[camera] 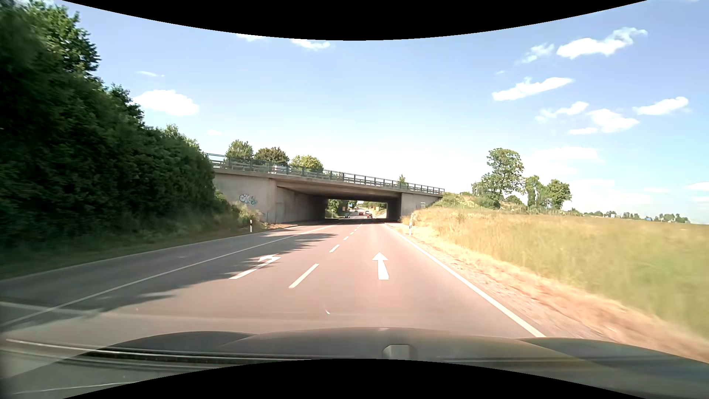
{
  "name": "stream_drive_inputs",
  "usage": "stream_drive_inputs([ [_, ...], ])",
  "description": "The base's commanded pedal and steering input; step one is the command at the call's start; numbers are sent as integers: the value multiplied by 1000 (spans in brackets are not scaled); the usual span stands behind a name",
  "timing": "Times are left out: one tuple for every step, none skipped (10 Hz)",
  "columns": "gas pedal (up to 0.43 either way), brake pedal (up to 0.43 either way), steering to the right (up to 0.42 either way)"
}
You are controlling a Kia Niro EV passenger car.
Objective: Follow the waypoints while adhering to traffic rules and regulations
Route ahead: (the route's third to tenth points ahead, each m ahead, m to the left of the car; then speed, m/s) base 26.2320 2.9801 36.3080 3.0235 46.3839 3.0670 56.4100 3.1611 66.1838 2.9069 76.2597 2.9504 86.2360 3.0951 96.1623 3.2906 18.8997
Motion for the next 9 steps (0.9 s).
stream_drive_inputs([
  [87, 6, 0],
  [87, 6, 2],
  [87, 6, 2],
  [87, 6, 2],
  [87, 6, 1],
  [87, 6, 0],
  [87, 6, 0],
  [87, 6, 0],
  [87, 6, 0],
])
